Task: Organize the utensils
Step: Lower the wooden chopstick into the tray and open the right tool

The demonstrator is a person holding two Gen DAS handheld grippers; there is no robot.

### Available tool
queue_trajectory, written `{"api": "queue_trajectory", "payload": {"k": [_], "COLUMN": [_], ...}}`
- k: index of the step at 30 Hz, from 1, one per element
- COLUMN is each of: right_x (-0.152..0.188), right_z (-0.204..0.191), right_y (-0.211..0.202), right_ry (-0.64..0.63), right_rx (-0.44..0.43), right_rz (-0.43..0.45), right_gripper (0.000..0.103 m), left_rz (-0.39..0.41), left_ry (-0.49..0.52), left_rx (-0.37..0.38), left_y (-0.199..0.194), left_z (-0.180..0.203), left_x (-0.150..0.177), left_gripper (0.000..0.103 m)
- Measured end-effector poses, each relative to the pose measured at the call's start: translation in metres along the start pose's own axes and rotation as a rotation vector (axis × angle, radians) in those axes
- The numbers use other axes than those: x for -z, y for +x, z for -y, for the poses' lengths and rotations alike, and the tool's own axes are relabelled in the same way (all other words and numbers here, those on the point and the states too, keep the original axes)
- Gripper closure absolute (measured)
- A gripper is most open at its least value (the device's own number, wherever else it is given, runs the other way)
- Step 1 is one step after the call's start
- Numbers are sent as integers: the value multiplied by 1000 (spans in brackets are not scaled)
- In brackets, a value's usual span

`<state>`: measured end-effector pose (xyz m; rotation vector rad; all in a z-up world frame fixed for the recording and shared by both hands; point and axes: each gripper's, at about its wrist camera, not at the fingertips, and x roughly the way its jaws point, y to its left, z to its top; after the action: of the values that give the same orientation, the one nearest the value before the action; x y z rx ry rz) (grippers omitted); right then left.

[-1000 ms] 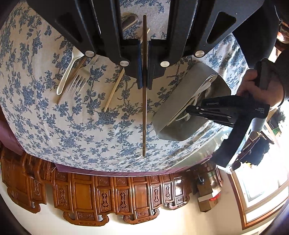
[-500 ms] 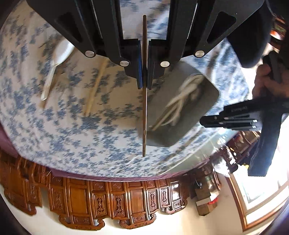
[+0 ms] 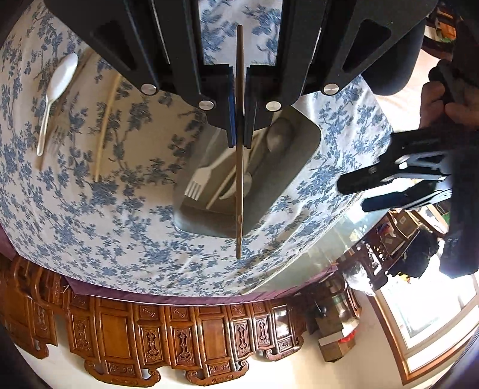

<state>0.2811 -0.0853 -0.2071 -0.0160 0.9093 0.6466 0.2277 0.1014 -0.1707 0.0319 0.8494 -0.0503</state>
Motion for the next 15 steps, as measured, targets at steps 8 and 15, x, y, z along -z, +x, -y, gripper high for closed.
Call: {"api": "queue_trajectory", "payload": {"k": [8, 15], "right_x": [-15, -20], "right_z": [-7, -12], "right_y": [31, 62], "right_ry": [81, 101], "right_rx": [17, 73], "right_rz": [-66, -124], "right_gripper": [97, 97], "left_rz": [7, 2], "left_ry": [-40, -52], "left_rx": [-21, -17], "left_y": [-11, -14], "left_z": [-29, -42], "left_x": [8, 19], "left_gripper": [16, 16]}}
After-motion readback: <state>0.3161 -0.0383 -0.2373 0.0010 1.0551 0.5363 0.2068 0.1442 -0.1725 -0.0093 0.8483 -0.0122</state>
